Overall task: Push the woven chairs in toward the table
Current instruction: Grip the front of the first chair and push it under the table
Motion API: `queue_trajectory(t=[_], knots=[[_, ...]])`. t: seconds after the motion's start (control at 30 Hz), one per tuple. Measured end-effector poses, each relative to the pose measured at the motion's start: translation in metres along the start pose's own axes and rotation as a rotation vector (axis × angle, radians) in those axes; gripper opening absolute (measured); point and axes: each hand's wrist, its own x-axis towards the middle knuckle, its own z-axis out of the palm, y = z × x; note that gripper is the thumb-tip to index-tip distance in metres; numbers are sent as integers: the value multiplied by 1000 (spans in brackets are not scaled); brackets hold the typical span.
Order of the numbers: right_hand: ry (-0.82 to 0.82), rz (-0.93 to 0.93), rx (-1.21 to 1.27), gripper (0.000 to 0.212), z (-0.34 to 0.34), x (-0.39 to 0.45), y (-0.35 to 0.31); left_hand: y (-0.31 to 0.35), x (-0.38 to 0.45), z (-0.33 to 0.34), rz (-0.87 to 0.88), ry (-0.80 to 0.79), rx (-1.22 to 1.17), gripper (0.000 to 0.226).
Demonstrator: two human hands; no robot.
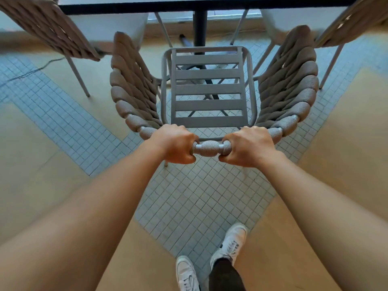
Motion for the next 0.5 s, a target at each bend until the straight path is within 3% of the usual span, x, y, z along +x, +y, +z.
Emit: queue_trajectory(t=[0.33, 0.4, 0.5], knots=[[86, -35, 48, 62, -8, 36, 15, -25, 28, -18, 4, 16, -3, 44], [146, -62, 87, 62, -6, 36, 18, -27, 27, -18, 29, 123, -16, 43], [366, -214, 242, 53, 7, 22, 25, -27, 17, -3, 97, 432, -66, 36]])
